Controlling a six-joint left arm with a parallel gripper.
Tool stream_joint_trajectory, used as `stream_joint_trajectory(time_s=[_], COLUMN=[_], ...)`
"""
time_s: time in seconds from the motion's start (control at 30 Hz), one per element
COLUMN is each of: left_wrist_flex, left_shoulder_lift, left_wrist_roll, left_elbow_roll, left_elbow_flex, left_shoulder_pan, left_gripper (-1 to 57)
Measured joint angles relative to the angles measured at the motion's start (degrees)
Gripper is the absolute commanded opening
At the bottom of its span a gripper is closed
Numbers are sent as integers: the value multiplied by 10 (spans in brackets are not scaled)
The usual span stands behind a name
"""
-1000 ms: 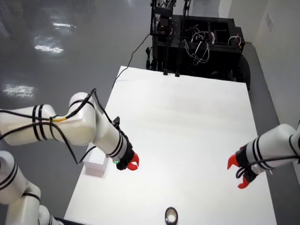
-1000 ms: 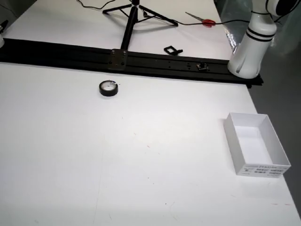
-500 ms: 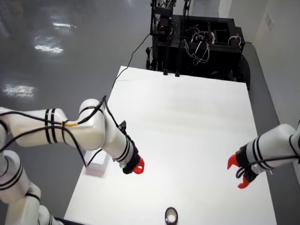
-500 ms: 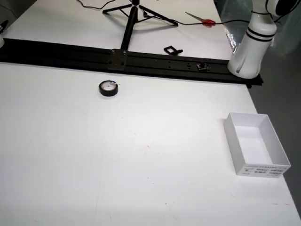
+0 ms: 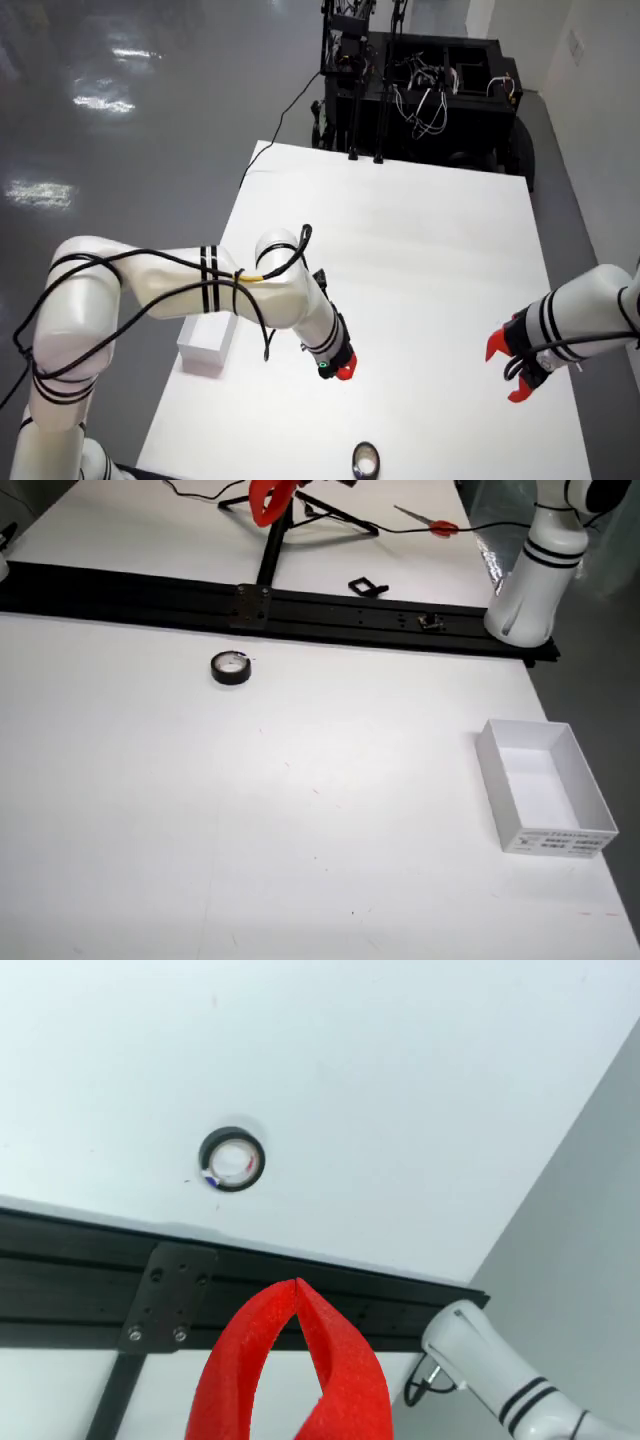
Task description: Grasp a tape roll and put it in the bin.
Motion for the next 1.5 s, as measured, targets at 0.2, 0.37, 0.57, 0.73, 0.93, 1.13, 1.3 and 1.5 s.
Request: stream_joint_trajectory(time_s=[0.2, 0.37, 0.57, 0.73, 0.93, 1.13, 1.3, 1.5], left_wrist_flex=[14, 19, 19, 5, -22, -60, -97, -134], left_shoulder_lift=[86, 141, 183, 206, 220, 216, 202, 195], left_wrist_roll=[25, 36, 52, 70, 91, 108, 126, 161], left_elbow_roll=[-2, -4, -4, -4, -5, -8, -12, -16], left_elbow_flex=[-80, -118, -140, -142, -119, -78, -38, 0], left_shoulder_pan=[1, 7, 14, 13, 7, 4, 2, -6], left_gripper=[191, 208, 226, 242, 243, 237, 234, 233])
